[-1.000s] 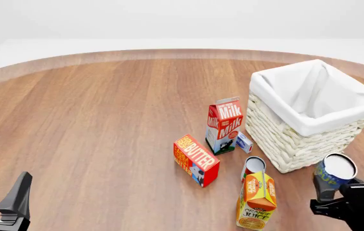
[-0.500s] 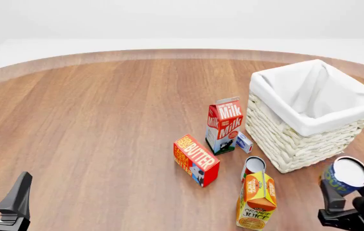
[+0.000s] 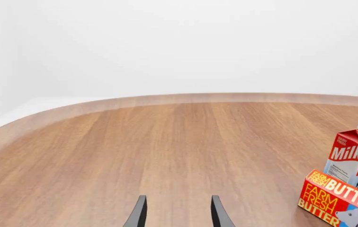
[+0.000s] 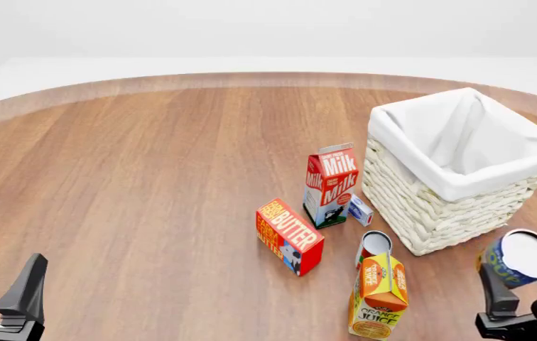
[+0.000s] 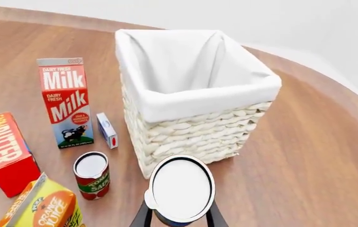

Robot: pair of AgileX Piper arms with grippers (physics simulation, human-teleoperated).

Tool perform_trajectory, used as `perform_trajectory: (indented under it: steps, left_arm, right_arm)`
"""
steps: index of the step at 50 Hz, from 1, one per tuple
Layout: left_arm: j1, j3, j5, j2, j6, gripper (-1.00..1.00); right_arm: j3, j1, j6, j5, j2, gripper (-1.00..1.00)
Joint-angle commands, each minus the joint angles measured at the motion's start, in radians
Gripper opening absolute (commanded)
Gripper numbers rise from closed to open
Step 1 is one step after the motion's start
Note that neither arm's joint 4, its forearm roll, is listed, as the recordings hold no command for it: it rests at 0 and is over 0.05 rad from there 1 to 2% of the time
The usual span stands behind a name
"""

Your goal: Pick up the alphabet soup, and put it in the basket.

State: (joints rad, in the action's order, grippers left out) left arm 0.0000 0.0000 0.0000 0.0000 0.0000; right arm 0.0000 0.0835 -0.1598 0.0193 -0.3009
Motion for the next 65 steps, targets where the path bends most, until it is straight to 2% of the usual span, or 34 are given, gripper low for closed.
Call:
perform_trajectory:
  steps: [1, 18, 35, 53, 65]
  left_arm:
    - [0.000, 0.000, 0.000, 0.000, 0.000, 1.00]
    - [0.000, 0.000, 0.000, 0.000, 0.000, 1.00]
    - [0.000, 0.000, 0.000, 0.000, 0.000, 1.00]
    - [0.000, 0.000, 0.000, 0.000, 0.000, 1.00]
    - [0.000, 0.000, 0.000, 0.000, 0.000, 1.00]
  right_arm:
    - [-0.010, -0.004, 0.006, 0.003, 0.026, -1.00]
    - [-0.071, -0.007, -0.013, -0.039, 0.056, -1.00]
    - [-0.115, -0.024, -0.013, -0.018, 0.029, -1.00]
    - [-0.195, -0.050, -0.044, -0.005, -0.028, -1.00]
    - [-0.267, -0.071, -0.063, -0.052, -0.035, -1.00]
